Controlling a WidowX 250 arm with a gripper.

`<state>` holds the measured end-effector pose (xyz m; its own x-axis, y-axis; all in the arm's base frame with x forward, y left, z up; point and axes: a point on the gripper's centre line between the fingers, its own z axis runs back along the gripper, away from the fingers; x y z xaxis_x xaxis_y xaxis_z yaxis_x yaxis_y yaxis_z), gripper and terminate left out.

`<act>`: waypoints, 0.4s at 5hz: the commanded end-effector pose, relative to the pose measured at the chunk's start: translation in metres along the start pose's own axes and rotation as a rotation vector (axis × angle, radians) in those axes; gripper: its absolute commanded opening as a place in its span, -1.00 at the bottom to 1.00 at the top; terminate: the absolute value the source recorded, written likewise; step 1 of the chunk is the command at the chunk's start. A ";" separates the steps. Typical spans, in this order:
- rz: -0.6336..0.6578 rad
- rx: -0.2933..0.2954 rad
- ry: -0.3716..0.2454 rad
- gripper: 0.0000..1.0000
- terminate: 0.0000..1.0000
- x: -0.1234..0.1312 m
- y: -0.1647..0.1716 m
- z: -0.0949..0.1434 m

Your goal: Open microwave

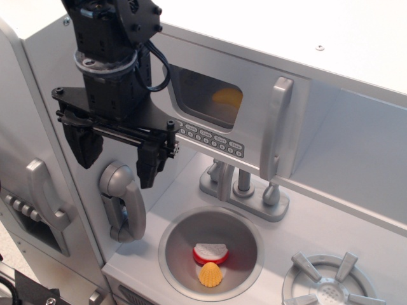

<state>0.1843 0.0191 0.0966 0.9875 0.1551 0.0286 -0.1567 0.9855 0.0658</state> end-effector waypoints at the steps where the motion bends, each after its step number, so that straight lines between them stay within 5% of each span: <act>1: 0.000 0.000 0.000 1.00 -1.00 0.000 0.000 0.000; 2: -0.038 -0.074 -0.047 1.00 -1.00 0.019 -0.038 0.004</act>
<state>0.2039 -0.0188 0.0912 0.9927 0.1118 0.0450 -0.1115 0.9937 -0.0093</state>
